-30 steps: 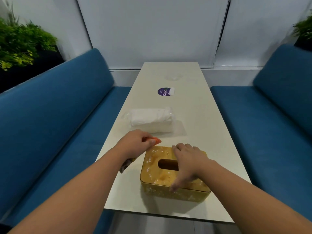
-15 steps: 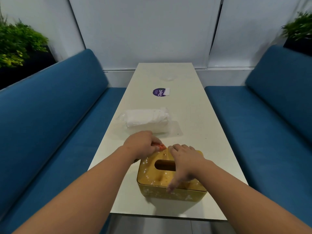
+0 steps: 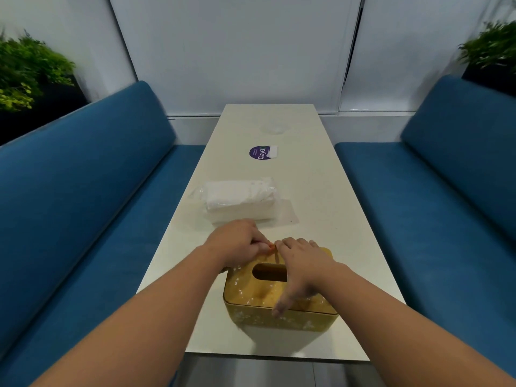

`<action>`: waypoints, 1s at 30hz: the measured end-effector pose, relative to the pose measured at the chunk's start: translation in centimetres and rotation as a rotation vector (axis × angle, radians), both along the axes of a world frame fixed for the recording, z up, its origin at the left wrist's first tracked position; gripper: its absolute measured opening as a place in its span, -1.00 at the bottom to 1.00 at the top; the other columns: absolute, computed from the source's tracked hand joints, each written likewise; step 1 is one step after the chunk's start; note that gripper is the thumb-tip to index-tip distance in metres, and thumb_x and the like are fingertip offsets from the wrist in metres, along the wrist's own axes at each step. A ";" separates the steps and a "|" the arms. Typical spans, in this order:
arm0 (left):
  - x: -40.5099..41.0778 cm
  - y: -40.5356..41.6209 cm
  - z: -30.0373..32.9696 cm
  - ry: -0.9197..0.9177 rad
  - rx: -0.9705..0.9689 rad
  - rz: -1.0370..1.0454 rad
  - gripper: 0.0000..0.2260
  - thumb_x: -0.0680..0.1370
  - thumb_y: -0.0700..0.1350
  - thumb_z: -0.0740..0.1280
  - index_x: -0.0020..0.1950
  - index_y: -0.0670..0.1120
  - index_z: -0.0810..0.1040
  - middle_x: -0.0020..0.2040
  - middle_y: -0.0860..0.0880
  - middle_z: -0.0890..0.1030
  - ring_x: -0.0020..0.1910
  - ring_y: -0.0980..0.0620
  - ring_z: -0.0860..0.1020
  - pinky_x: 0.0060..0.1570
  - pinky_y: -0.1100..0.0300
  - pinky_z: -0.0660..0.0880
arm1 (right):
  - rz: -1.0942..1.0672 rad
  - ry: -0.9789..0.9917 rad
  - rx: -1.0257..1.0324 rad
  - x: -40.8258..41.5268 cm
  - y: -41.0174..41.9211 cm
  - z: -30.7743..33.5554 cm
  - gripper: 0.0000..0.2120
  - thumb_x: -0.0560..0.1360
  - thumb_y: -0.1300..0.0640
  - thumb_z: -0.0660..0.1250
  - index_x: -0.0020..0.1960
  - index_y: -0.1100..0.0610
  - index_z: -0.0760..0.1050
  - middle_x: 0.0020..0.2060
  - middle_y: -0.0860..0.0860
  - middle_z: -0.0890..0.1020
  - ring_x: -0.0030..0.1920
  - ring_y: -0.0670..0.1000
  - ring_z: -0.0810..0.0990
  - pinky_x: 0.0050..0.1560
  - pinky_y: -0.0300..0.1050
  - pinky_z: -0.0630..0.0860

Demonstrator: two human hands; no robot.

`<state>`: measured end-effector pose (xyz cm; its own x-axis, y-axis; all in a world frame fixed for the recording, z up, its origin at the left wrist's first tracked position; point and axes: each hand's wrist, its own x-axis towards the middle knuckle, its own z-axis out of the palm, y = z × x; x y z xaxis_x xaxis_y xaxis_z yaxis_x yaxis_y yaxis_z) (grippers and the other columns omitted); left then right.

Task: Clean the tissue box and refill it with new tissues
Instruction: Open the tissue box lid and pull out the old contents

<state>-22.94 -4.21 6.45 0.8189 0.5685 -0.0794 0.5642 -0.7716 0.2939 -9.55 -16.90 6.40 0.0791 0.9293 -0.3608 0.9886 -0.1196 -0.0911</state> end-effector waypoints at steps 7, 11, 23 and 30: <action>-1.4 1.7 0.0 0.081 0.063 0.053 -0.67 0.52 0.26 0.27 0.13 0.13 0.65 -0.03 0.14 0.50 -0.03 0.10 0.49 -0.05 0.15 0.52 | -0.005 0.012 -0.014 0.0 -0.1 0.2 0.29 0.06 -0.47 0.49 0.56 0.05 -0.01 0.50 0.01 0.18 0.46 0.12 0.19 0.50 0.15 0.11; 0.4 -0.2 0.2 0.081 0.075 -0.078 -0.70 0.55 0.21 0.26 0.17 0.15 0.64 0.03 0.12 0.52 0.02 0.09 0.49 -0.01 0.12 0.50 | -0.003 0.011 -0.017 0.0 0.0 0.2 0.28 0.06 -0.46 0.49 0.55 0.06 0.02 0.49 0.00 0.20 0.45 0.11 0.20 0.49 0.15 0.12; -0.8 0.4 1.0 0.140 0.047 -0.154 -0.74 0.53 0.21 0.30 0.14 0.19 0.64 0.01 0.16 0.51 0.00 0.14 0.46 0.00 0.12 0.50 | -0.010 0.027 -0.022 0.1 0.0 0.1 0.27 0.06 -0.47 0.49 0.55 0.05 0.02 0.49 0.01 0.19 0.45 0.12 0.19 0.49 0.17 0.12; -3.5 1.7 1.0 0.057 -0.017 -0.004 -0.72 0.51 0.21 0.32 0.12 0.15 0.66 -0.03 0.18 0.51 -0.03 0.14 0.47 -0.02 0.19 0.49 | -0.018 0.026 -0.024 0.0 0.1 0.1 0.30 0.05 -0.47 0.49 0.56 0.06 -0.01 0.51 0.01 0.18 0.46 0.11 0.18 0.49 0.17 0.11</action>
